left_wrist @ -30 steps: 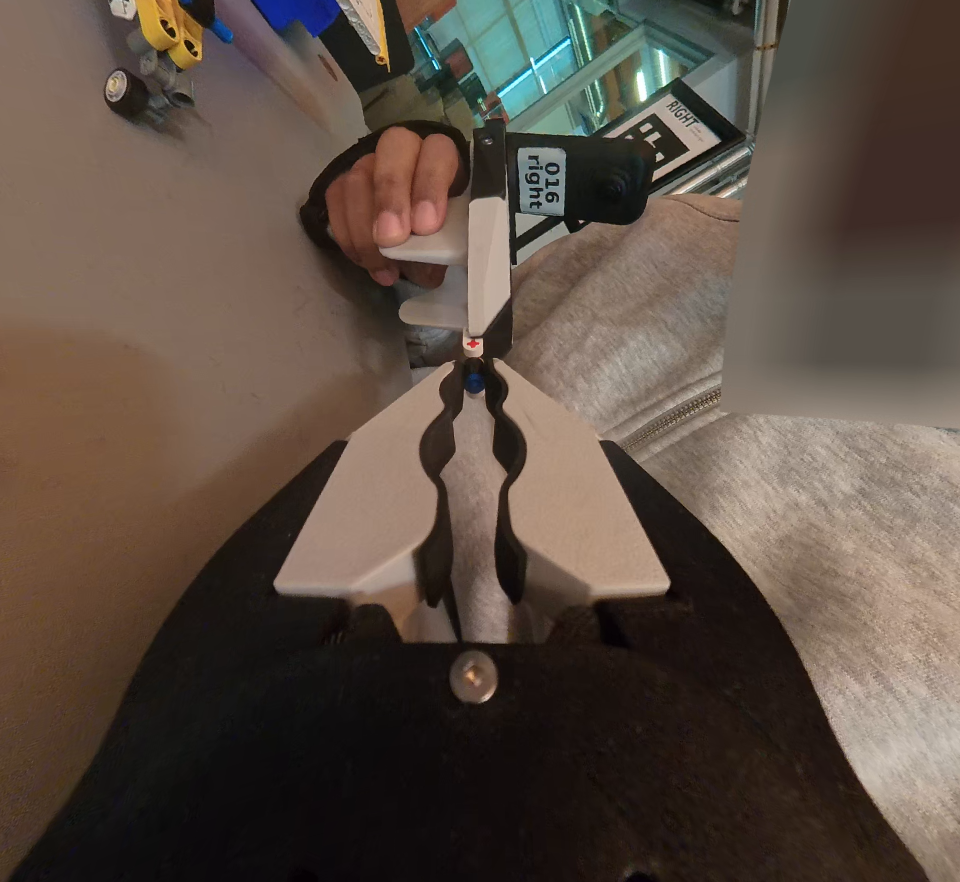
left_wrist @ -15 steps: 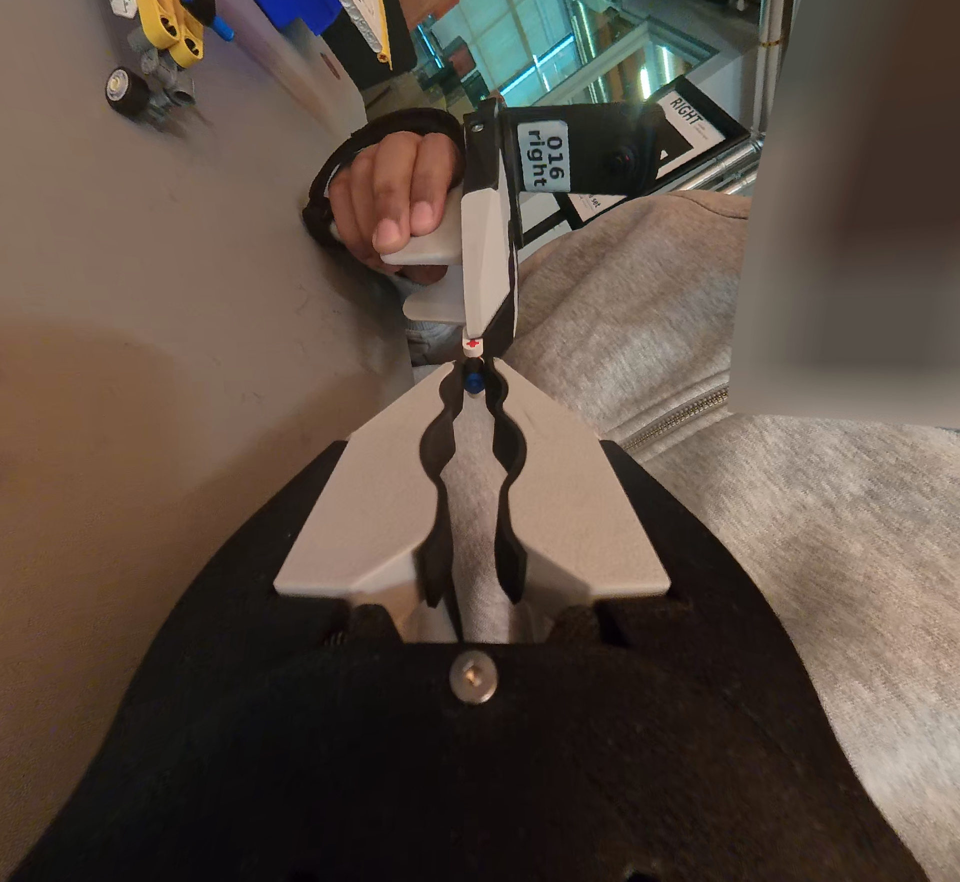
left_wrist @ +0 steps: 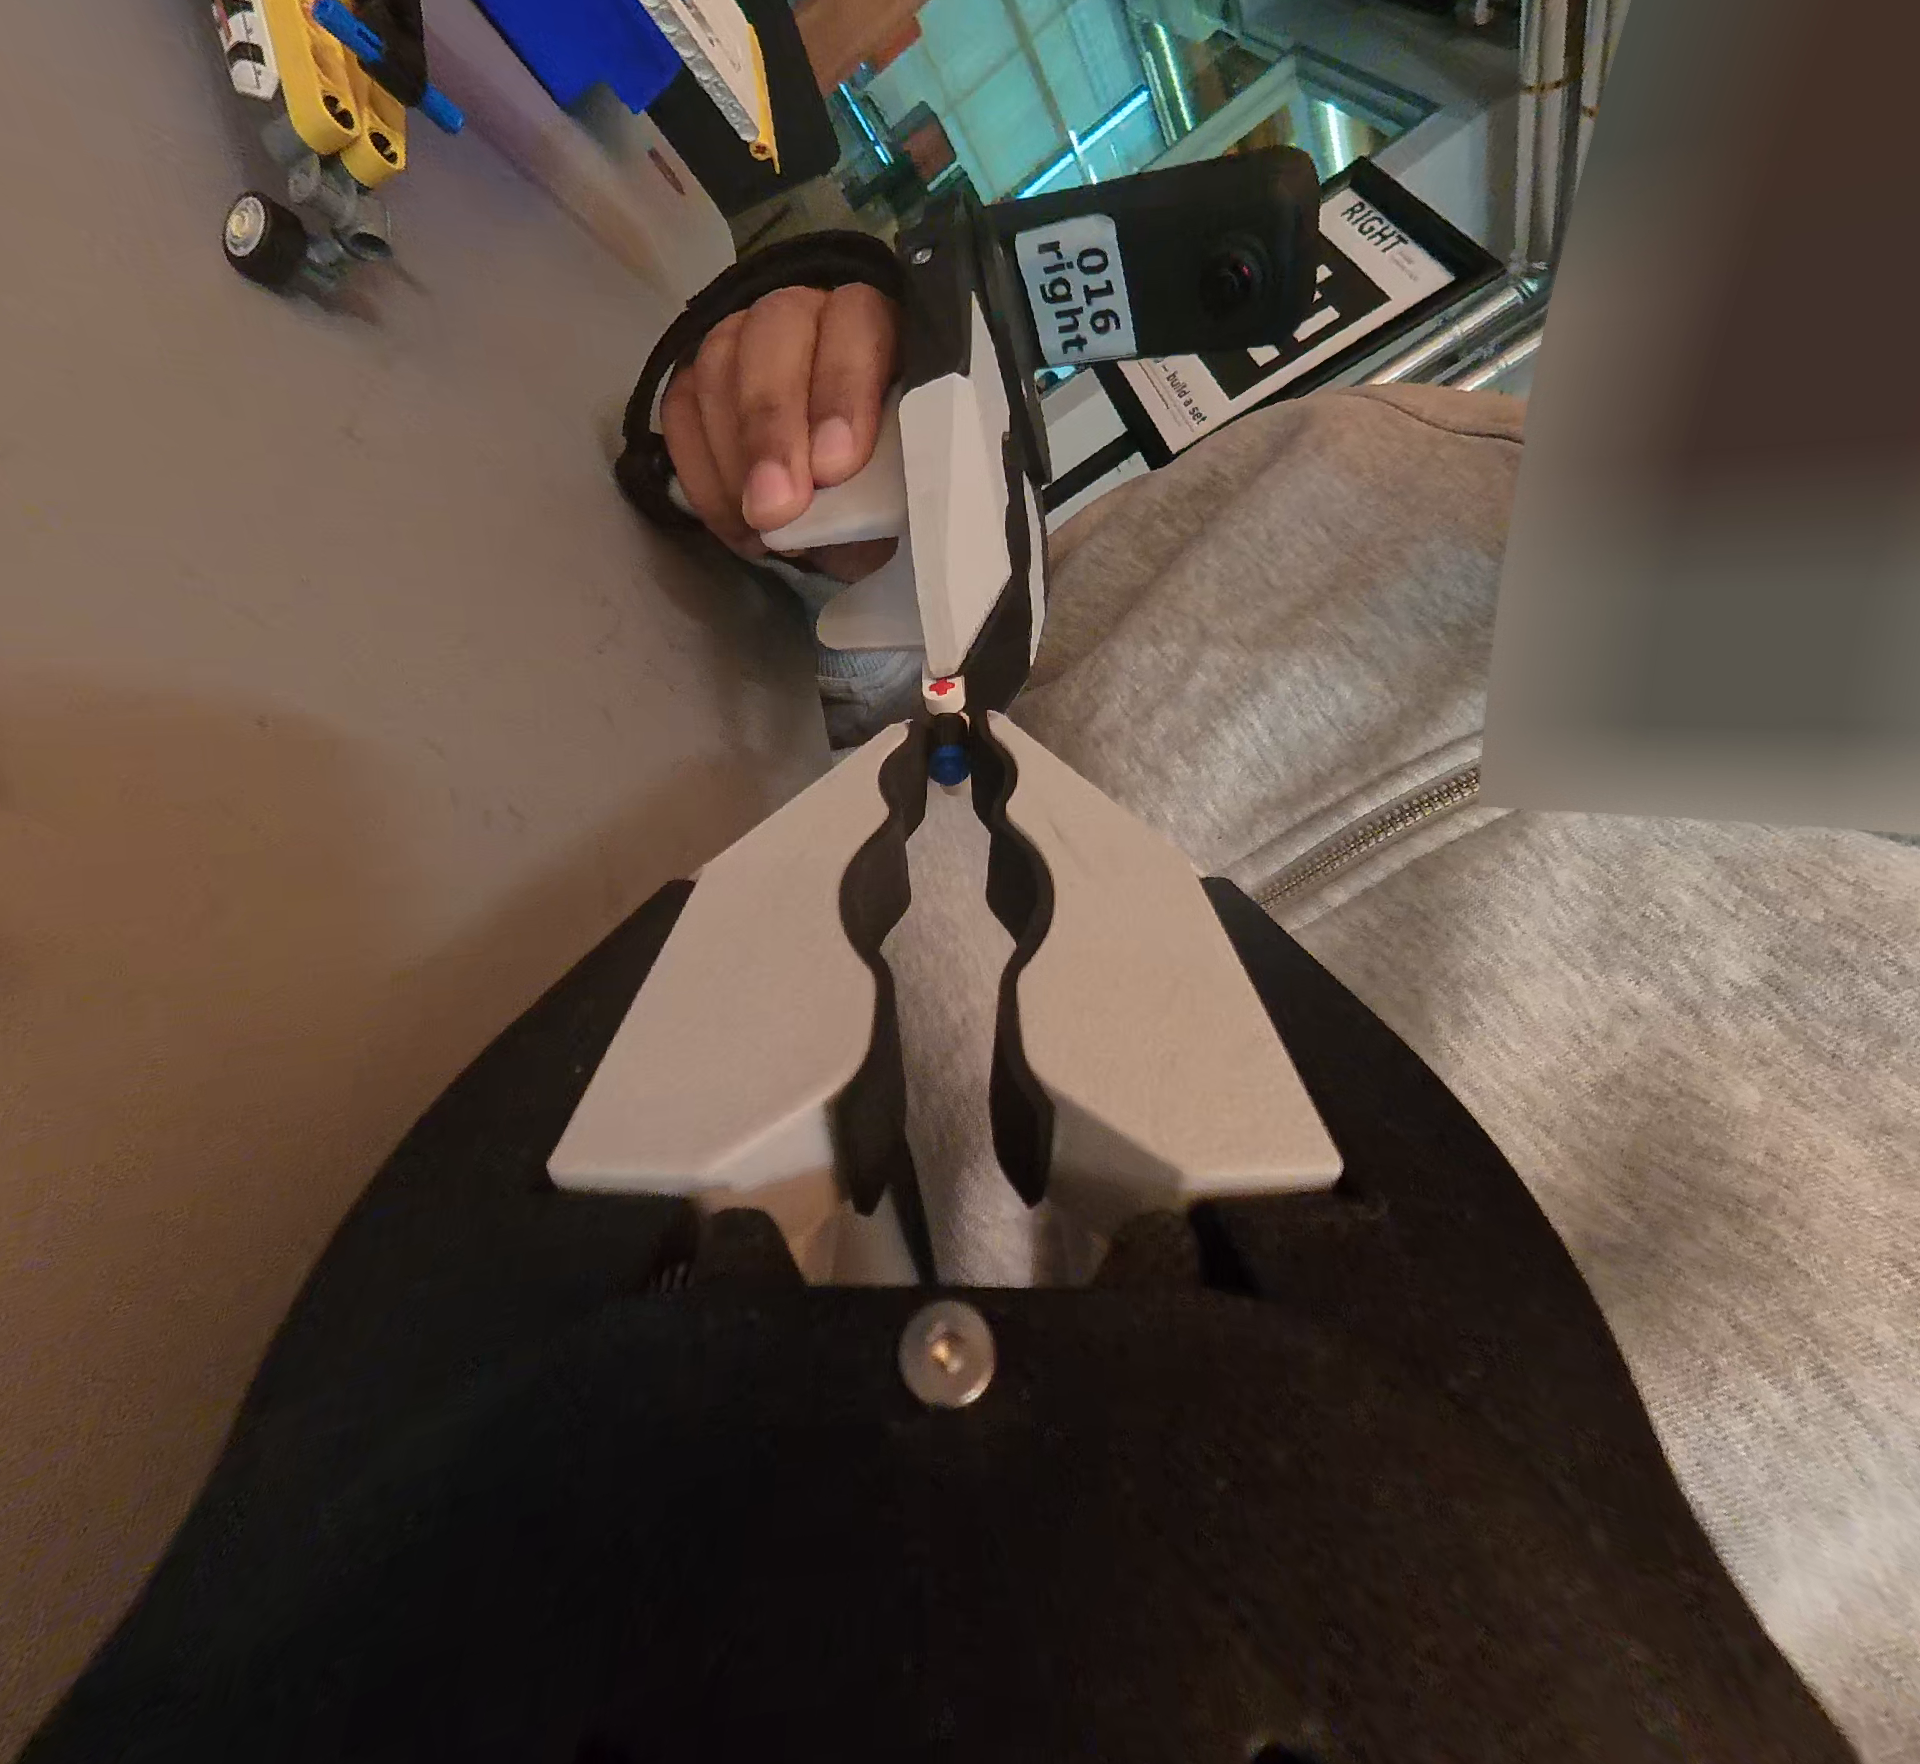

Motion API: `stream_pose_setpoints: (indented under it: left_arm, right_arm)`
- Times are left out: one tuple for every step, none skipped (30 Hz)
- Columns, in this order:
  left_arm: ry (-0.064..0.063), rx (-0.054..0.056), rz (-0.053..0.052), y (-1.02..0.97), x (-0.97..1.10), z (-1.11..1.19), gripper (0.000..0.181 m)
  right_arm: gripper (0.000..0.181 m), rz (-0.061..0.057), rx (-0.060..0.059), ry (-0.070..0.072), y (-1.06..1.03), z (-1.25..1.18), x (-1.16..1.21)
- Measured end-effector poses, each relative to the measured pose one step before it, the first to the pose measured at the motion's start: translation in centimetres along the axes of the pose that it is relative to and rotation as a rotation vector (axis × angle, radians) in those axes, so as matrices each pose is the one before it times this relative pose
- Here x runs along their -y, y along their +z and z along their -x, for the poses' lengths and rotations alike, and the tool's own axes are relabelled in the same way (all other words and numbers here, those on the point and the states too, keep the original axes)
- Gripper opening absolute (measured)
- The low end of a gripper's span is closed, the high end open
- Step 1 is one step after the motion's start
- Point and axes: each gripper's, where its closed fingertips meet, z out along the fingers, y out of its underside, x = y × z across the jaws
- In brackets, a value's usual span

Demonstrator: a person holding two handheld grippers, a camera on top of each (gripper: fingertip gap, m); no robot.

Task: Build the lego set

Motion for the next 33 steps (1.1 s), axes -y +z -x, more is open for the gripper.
stream_pose_setpoints:
  left_arm:
    - [-0.0009,-0.0001,-0.0008,-0.003,0.009,0.003,0.006]
    - [-0.0009,0.0,0.0,-0.009,-0.007,0.012,0.006]
    - [0.0,0.0001,0.0012,0.009,-0.025,-0.003,0.006]
    - [0.0001,-0.0003,0.0003,0.012,0.005,-0.009,0.006]
    - [-0.0004,-0.0007,0.0002,0.007,-0.012,-0.006,0.006]
    - [-0.0001,0.0,0.001,0.007,-0.011,0.002,0.006]
    - [-0.0001,0.0003,0.001,0.011,-0.022,-0.001,0.006]
    - [-0.0002,0.0001,0.0007,0.004,-0.013,-0.003,0.006]
    - [0.0,0.0005,-0.0006,0.004,0.008,0.007,0.006]
    - [-0.0009,0.0005,0.0004,0.002,-0.004,0.014,0.006]
    - [-0.0003,0.0004,-0.0009,-0.016,0.014,0.004,0.006]
    - [-0.0003,0.0006,-0.0005,-0.006,0.005,0.017,0.006]
    - [-0.0003,0.0007,-0.0002,0.001,0.002,0.007,0.006]
    - [0.0,0.0011,-0.0004,-0.006,0.009,0.017,0.006]
    - [-0.0004,-0.001,-0.0034,-0.012,0.051,-0.027,0.004]
    - [0.004,-0.0211,-0.0146,0.031,0.227,-0.338,0.0]
    - [-0.0018,-0.0116,0.0127,0.265,-0.208,-0.154,0.0]
    - [-0.0005,0.0061,0.033,0.312,-0.529,0.108,0.0]
    - [0.0065,0.0028,-0.0013,-0.02,0.018,-0.025,0.0]
    - [-0.0015,0.0001,-0.0151,-0.102,0.208,0.02,0.0]
    - [-0.0044,-0.0004,-0.0107,-0.083,0.157,0.037,0.0]
    - [0.0049,0.0021,-0.0098,-0.092,0.156,-0.014,0.0]
    - [0.0135,0.0099,-0.0122,-0.145,0.209,0.041,0.0]
    - [0.0151,0.0133,-0.0174,-0.193,0.289,0.1,0.0]
    - [0.0144,0.0164,-0.0222,-0.238,0.382,0.139,0.0]
    - [0.0158,0.0229,-0.0188,-0.225,0.335,0.24,0.002]
    - [0.0166,0.0205,-0.0162,-0.17,0.273,0.186,0.009]
    - [0.0139,0.0066,-0.0128,-0.091,0.208,-0.011,0.015]
    - [0.0049,-0.0057,-0.0064,0.002,0.095,-0.119,0.019]
    - [-0.0086,-0.008,0.0032,0.077,-0.084,-0.031,0.023]
    - [-0.0191,-0.0085,0.0099,0.156,-0.209,0.034,0.028]
    - [-0.0226,-0.0236,0.0106,0.187,-0.202,-0.194,0.03]
    - [-0.0202,-0.0331,0.008,0.197,-0.155,-0.363,0.03]
  right_arm:
    - [0.015,0.0002,0.0001,0.0007,0.014,-0.02,-0.017]
    - [0.015,0.0007,0.0,-0.0006,0.011,-0.002,-0.017]
    - [0.015,0.0005,0.001,-0.0011,0.021,0.017,-0.02]
    - [0.015,-0.0006,0.0015,0.0006,0.006,0.0,-0.009]
    - [0.015,-0.0005,0.0019,0.0009,0.003,0.005,0.0]
    - [0.015,0.0003,0.0024,0.0009,0.009,0.01,-0.031]
    - [0.015,0.0008,0.0026,0.0012,0.017,0.026,-0.022]
    - [0.014,0.0007,0.0022,0.0032,0.015,0.005,-0.019]
    - [0.014,0.0003,0.0007,0.0015,0.006,-0.012,-0.021]
    - [0.014,0.0012,0.0007,0.0002,0.021,-0.002,-0.024]
    - [0.014,0.0004,-0.0007,-0.0002,0.022,-0.014,-0.022]
    - [0.014,0.0008,-0.0006,-0.0005,0.019,-0.014,-0.028]
    - [0.014,0.0008,0.0003,0.0002,0.019,0.002,-0.028]
    - [0.014,0.0007,0.0007,0.0019,0.004,-0.008,-0.027]
    - [0.002,0.0044,0.004,0.0039,0.001,0.043,-0.053]
    - [0.002,0.0134,0.0,-0.0044,0.114,0.077,-0.172]
    - [0.003,0.0338,0.0014,-0.0134,0.328,0.16,-0.412]
    - [0.002,0.0366,0.001,-0.0184,0.371,0.176,-0.434]
    - [0.003,0.0091,-0.0097,-0.0117,0.127,-0.016,-0.088]
    - [0.002,-0.0062,-0.0023,0.004,-0.058,-0.086,0.082]
    - [0.002,-0.01,0.0025,0.0132,-0.123,-0.108,0.125]
    - [0.002,-0.0143,-0.0047,0.0104,-0.159,-0.18,0.172]
    - [0.002,-0.0142,-0.0104,0.009,-0.157,-0.24,0.175]
    - [0.002,-0.0134,-0.0124,0.0103,-0.159,-0.288,0.151]
    - [0.002,-0.0161,-0.0128,0.0124,-0.177,-0.319,0.196]
    - [0.002,-0.0211,-0.0157,0.0163,-0.244,-0.399,0.244]
    - [0.002,-0.0246,-0.0124,0.021,-0.278,-0.391,0.288]
    - [0.002,-0.0255,-0.0078,0.0208,-0.295,-0.333,0.305]
    - [0.002,-0.0231,-0.0059,0.0157,-0.274,-0.248,0.285]
    - [0.002,-0.0166,-0.0021,0.0074,-0.186,-0.112,0.21]
    - [0.002,-0.0062,-0.002,-0.0018,-0.071,-0.018,0.089]
    - [0.002,0.0039,-0.0008,-0.0101,0.037,0.092,-0.046]
    - [0.002,0.0106,-0.0015,-0.0157,0.127,0.132,-0.114]
